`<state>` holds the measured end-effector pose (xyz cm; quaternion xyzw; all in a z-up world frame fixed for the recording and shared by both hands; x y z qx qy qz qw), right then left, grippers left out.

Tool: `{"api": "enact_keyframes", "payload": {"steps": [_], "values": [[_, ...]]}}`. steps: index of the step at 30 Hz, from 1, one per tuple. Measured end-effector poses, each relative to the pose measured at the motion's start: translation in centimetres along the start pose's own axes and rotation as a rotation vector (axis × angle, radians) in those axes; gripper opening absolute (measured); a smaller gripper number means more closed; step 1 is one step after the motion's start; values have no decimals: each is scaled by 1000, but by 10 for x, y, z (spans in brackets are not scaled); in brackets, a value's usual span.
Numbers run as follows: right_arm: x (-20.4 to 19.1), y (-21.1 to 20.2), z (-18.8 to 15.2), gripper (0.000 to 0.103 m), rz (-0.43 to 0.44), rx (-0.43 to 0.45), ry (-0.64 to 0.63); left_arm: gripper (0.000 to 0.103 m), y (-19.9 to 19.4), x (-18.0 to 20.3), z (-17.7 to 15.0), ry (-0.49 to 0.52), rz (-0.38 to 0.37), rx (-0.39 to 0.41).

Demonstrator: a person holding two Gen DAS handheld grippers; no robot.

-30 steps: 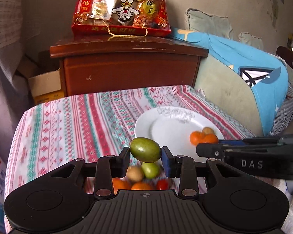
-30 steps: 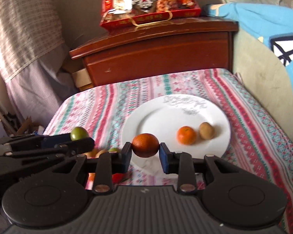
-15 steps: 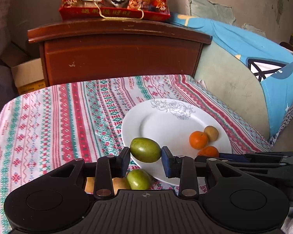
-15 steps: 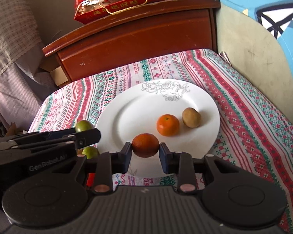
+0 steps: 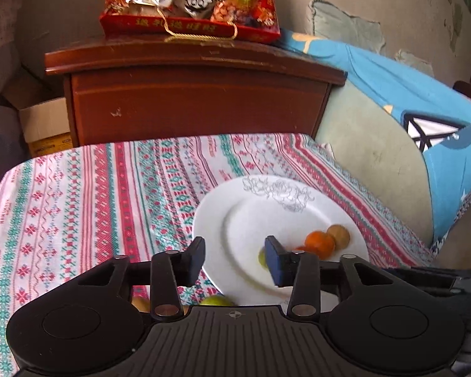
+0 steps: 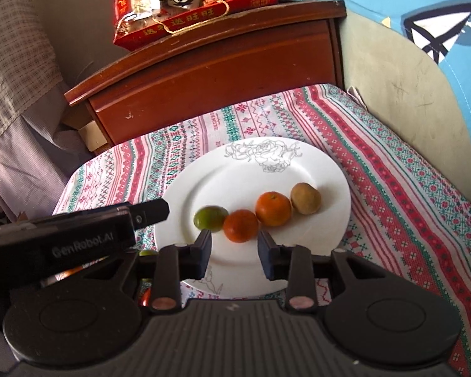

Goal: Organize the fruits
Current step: 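Lower lime and tangerine onto the white plate and open both grippers, then grasp an orange mandarin from the cluster with the left gripper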

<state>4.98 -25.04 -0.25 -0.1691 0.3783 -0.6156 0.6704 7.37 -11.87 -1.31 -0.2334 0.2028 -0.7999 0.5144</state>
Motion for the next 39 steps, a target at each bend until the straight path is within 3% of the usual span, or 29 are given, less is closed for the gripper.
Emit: {"api": "enact_keyframes", "payload": {"steps": [6,8,20,39], "values": [[-9,-6,1,36,32,9,-19,50,-17,-14,6,-48,13,12],[-14,-9,0,37,43,13,-33,55,-24,-20,6,-55,27,15],[-42,-16,-24,39,117,-29,-110,56,-60,-73,-11,-165,126,-6],[-80,-13,-75,39,196,-134,-216,56,-64,-112,-61,-52,241,-52]]}}
Point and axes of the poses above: each gripper's, at about its wrist camera, not at the fingertips, and y roughly the way its jaws point, x to its right, z to its top, the point moved 9 cm from there along y, roughly the way its jaws point, and after that the axes turned 3 degrees about x, right-handed, at the moved point
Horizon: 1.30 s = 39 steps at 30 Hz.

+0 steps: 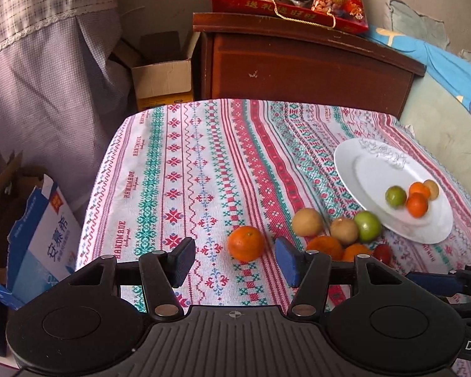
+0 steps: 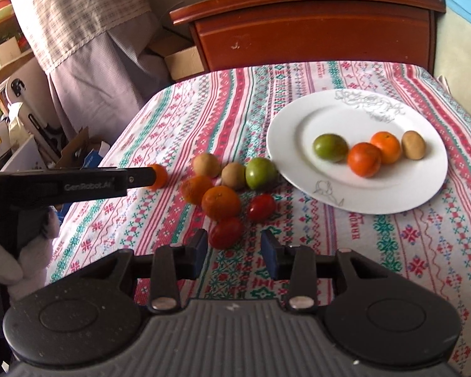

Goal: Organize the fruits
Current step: 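Grasp an orange mandarin from the cluster with the left gripper, then carry the mandarin with the left gripper while the right gripper carries a red tomato onto the plate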

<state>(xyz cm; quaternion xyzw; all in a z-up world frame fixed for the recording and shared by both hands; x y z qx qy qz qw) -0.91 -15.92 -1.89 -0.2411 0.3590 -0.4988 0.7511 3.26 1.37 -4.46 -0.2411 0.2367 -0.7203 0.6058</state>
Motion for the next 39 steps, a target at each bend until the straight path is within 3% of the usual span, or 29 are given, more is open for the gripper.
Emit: {"api": "enact_keyframes", "payload": {"steps": [14,17,24,39], "values": [[-4,14,0,39,-12,-3,-26,51,20,8,-3,38,1,23],[-5,15,1,37,-19,1,-41,38,24,9,-5,46,7,19],[-6,16,1,26,-29,6,-72,27,24,13,-5,68,-2,28],[-10,6,7,24,-20,35,-69,26,6,16,2,40,-10,67]]}}
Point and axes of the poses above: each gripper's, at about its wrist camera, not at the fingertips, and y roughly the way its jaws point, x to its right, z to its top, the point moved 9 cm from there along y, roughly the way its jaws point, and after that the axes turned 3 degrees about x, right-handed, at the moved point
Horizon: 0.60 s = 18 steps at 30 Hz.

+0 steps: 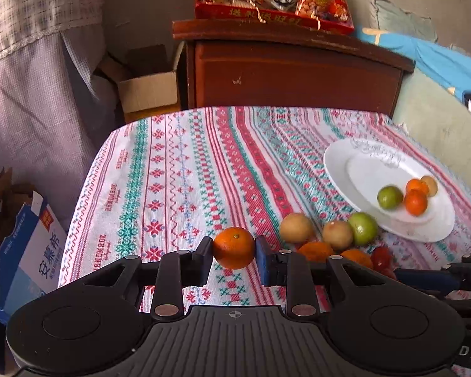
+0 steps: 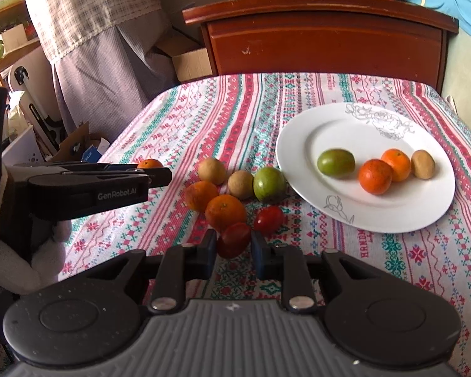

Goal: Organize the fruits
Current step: 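Carry the mandarin with the left gripper while the right gripper carries a red tomato onto the plate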

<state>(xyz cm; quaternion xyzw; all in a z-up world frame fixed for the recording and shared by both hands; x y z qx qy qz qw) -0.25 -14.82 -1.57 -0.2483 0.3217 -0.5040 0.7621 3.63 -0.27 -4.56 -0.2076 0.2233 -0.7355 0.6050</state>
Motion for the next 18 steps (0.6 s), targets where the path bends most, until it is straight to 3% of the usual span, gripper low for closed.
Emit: {"api": "enact_keyframes", "payload": {"steps": [8,18], "values": [[6,-9,12,24,-20,43,7,26,-11,14,16,-4,-28,44],[50,-24,45,24,-111,135,96,26,-9,55,44,-8,-124,93]]}}
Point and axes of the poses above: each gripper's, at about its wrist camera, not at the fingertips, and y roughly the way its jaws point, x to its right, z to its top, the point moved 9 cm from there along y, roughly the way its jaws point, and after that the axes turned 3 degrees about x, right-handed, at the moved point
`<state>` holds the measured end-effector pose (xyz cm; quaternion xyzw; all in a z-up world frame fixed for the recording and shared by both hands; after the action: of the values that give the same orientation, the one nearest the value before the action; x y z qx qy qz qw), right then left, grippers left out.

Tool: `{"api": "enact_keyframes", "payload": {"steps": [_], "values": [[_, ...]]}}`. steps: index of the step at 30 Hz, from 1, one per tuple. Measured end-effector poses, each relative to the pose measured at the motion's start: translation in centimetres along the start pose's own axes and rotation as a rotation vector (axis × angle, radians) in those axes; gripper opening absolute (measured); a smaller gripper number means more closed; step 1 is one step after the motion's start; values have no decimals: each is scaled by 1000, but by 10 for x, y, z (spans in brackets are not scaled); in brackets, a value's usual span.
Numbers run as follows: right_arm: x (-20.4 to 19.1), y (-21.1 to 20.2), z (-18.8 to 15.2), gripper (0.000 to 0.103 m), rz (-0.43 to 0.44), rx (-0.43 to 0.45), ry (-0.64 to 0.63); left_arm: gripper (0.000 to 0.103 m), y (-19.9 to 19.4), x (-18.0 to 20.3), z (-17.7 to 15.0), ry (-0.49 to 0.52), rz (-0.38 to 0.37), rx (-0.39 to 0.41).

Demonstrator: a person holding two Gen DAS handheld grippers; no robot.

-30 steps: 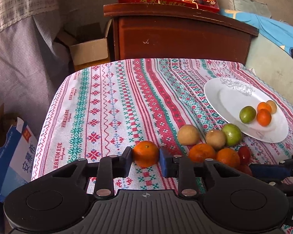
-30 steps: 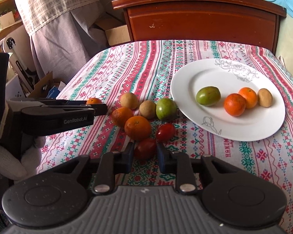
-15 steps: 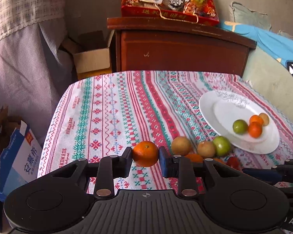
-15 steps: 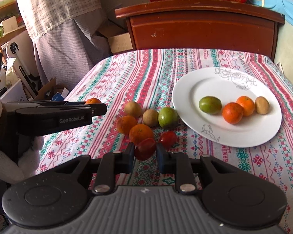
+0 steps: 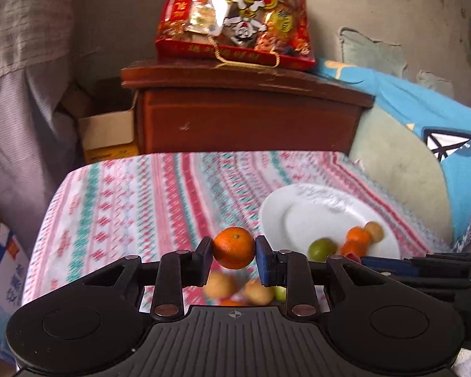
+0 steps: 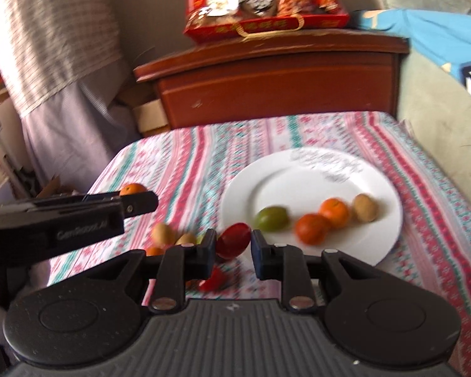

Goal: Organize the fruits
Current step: 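Carry the mandarin with the left gripper while the right gripper carries a red tomato onto the plate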

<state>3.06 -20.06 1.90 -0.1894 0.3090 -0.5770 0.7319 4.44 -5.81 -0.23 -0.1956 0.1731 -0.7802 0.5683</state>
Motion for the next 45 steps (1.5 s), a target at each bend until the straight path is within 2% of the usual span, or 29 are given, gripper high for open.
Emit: {"api": "enact_keyframes", "payload": {"steps": [9,28,31,36,38,42,45], "values": [[33,7,16,24,-73,32,52,26,26,21,10,-29,-54,-9],[57,30,16,24,-110,12,116,26,68,33,-1,-47,-82,-80],[58,32,16,27,-107,11,133,26,73,36,-4,-49,-87,-97],[59,29,21,27,-113,32,138,30,72,38,0,-59,-92,-88],[60,27,23,27,-115,39,140,36,68,39,5,-62,-89,-75],[60,24,25,28,-123,45,145,42,58,36,16,-73,-83,-58],[59,21,26,29,-119,48,147,42,49,30,23,-85,-70,-47]]}}
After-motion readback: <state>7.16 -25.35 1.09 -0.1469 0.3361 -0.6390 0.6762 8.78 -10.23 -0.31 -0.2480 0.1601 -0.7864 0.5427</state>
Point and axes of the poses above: each gripper's, at about its wrist camera, not at the fingertips, and y roughly the way its jaws point, x to its right, z to its top, the point moved 9 cm from there along y, roughly the way its jaws point, and after that the axes turned 3 degrees about x, right-handed, at the moved point
